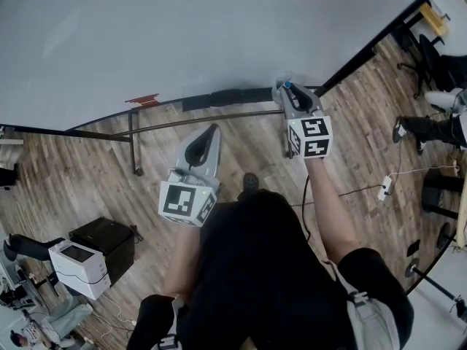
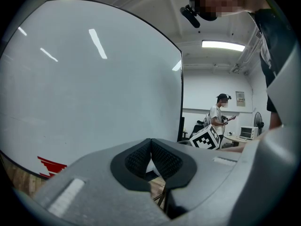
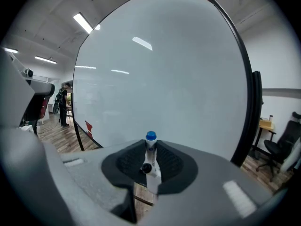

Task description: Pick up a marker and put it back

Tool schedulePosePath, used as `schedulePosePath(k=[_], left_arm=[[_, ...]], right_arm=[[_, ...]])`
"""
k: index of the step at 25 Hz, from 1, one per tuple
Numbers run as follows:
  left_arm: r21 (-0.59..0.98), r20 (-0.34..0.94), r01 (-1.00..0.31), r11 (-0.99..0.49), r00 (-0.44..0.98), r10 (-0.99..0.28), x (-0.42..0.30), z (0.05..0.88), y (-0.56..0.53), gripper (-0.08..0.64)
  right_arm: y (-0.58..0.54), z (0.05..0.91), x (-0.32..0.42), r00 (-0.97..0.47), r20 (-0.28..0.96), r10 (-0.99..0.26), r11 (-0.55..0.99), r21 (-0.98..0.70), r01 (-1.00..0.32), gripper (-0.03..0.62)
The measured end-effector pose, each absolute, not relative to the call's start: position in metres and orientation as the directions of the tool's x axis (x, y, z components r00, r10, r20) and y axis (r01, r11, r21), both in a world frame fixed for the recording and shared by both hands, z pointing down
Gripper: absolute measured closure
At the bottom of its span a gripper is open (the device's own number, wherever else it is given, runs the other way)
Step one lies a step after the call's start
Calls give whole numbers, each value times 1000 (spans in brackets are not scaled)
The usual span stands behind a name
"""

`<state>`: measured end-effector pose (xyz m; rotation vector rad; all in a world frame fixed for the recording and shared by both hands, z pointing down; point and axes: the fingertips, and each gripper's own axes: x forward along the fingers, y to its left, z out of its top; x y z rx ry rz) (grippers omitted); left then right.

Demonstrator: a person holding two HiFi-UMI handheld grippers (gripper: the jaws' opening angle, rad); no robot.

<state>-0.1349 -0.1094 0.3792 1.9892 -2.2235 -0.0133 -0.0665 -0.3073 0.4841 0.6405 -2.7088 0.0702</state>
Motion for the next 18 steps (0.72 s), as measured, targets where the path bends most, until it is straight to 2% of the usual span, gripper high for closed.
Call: schedulePosePath(k=[9, 18], left_arm=[[111, 111, -986, 121, -108, -988, -132, 381, -107, 549], [104, 108, -987, 121, -110, -988, -128, 381, -103, 549]], right_arm=[[-301, 501, -63, -817, 409, -407, 905, 55, -423, 518], [-296, 499, -62, -819, 404, -407, 905, 59, -421, 511]])
